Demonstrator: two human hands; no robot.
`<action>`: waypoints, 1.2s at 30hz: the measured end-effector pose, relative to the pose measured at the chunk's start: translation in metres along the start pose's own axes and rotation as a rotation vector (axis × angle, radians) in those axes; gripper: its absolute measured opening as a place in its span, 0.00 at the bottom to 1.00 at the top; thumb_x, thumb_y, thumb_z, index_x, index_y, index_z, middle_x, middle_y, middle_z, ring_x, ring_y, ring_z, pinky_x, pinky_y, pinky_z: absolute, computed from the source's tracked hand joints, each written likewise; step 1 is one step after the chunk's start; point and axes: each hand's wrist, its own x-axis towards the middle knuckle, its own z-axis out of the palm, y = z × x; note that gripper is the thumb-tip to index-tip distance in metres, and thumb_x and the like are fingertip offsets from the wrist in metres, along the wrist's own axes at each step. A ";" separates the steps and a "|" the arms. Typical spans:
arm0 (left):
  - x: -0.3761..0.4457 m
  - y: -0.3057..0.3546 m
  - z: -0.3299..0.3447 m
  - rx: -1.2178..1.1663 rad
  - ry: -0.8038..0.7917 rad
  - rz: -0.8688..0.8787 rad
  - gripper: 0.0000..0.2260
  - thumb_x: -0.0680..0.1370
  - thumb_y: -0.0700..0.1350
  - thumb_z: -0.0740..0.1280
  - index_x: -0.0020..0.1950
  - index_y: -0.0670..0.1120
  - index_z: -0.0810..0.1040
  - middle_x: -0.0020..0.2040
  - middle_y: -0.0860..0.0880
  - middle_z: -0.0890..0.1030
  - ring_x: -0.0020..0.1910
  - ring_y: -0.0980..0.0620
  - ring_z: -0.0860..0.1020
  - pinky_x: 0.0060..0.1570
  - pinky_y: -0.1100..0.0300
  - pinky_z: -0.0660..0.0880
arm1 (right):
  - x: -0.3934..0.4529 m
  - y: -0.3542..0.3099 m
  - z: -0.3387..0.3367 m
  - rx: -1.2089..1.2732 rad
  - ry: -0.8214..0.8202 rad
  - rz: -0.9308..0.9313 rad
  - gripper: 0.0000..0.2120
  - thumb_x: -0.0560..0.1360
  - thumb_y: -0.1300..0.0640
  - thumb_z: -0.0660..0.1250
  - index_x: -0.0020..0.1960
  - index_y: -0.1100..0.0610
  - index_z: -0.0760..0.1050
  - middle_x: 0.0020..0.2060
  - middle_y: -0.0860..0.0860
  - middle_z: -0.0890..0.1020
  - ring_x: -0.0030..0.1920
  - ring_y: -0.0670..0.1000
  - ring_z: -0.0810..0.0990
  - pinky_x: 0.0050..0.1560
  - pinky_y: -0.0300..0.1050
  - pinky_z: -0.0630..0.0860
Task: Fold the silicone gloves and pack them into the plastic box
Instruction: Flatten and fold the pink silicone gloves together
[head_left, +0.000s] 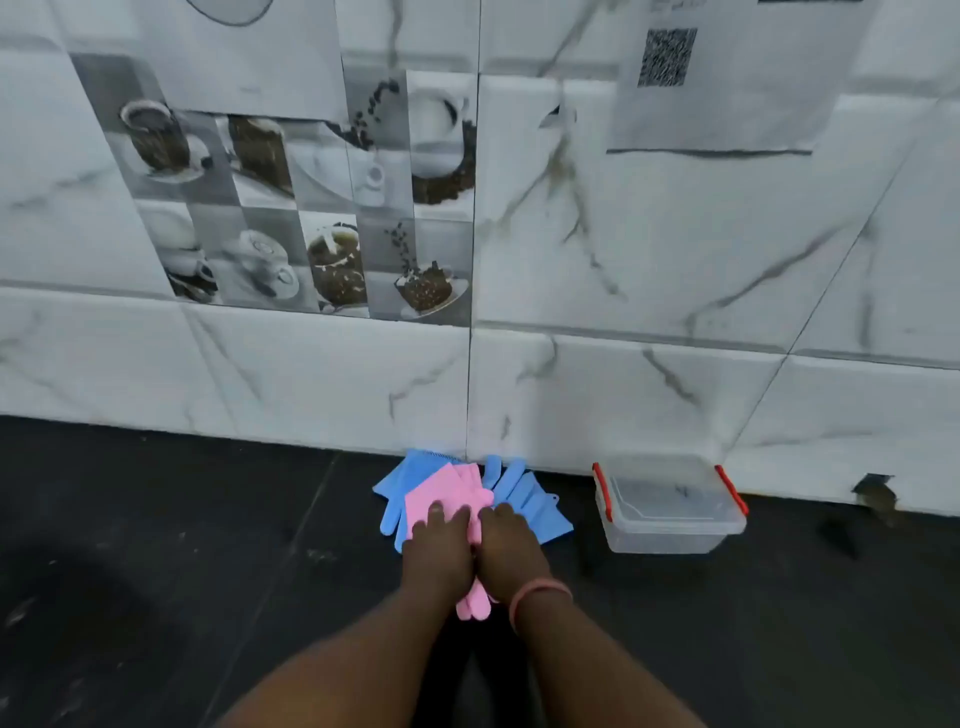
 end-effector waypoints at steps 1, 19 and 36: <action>-0.003 -0.005 0.008 0.003 -0.106 -0.045 0.29 0.83 0.49 0.60 0.82 0.58 0.55 0.83 0.41 0.55 0.79 0.37 0.61 0.73 0.44 0.66 | -0.003 0.001 0.014 -0.007 -0.095 -0.006 0.30 0.71 0.53 0.74 0.70 0.59 0.69 0.62 0.58 0.75 0.62 0.59 0.75 0.64 0.53 0.74; 0.021 -0.028 0.008 -0.482 0.237 -0.276 0.11 0.81 0.38 0.64 0.54 0.48 0.85 0.53 0.49 0.85 0.51 0.49 0.82 0.49 0.58 0.77 | -0.011 0.007 0.051 0.194 0.121 0.357 0.08 0.80 0.54 0.61 0.56 0.50 0.77 0.53 0.49 0.82 0.49 0.47 0.79 0.49 0.40 0.75; -0.014 -0.023 -0.017 -0.987 0.440 -0.479 0.15 0.78 0.54 0.71 0.32 0.53 0.78 0.36 0.50 0.82 0.42 0.43 0.83 0.37 0.58 0.73 | -0.081 -0.026 0.027 0.774 0.294 0.352 0.20 0.79 0.56 0.68 0.70 0.53 0.73 0.67 0.50 0.77 0.65 0.48 0.76 0.67 0.43 0.72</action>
